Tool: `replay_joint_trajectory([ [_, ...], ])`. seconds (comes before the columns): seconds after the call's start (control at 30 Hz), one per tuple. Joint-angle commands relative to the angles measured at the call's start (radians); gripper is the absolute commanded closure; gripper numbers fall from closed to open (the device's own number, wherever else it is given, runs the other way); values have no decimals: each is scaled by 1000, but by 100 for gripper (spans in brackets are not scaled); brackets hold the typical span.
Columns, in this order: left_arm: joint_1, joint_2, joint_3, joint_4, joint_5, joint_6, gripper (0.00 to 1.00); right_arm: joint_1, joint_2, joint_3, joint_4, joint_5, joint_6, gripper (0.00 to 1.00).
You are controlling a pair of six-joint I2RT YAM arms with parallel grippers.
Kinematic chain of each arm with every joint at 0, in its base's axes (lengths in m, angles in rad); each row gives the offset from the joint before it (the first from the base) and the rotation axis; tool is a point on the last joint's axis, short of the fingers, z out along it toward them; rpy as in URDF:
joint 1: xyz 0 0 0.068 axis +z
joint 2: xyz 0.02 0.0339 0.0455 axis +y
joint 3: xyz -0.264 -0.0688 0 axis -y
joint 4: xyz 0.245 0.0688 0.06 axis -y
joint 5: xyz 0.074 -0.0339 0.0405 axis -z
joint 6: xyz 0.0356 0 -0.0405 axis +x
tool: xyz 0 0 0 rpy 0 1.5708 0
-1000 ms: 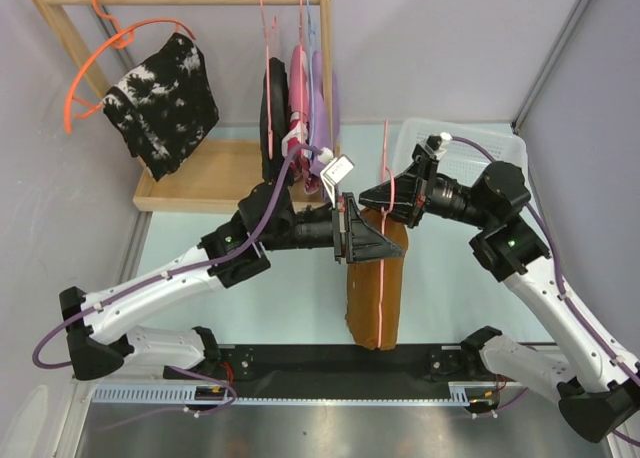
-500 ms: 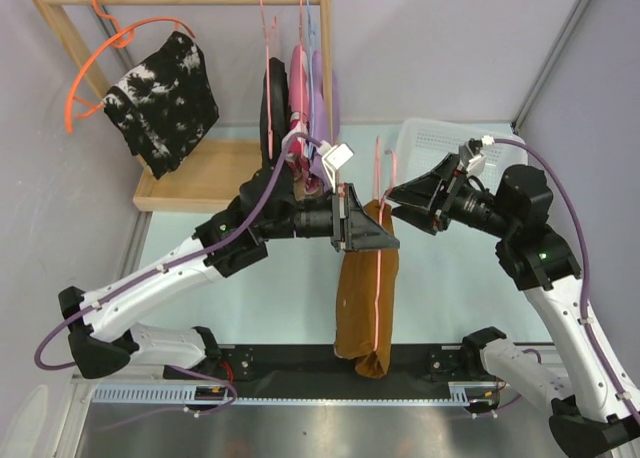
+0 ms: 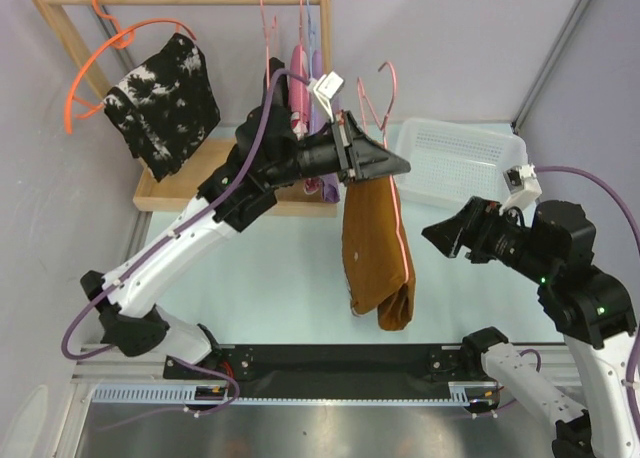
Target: Remove the trousers from the hanger
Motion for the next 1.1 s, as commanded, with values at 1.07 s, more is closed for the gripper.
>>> replay_joint_trajectory([
  [1.07, 178, 449, 731, 205, 37, -383, 100, -8, -72, 18, 395, -26, -567, 38],
])
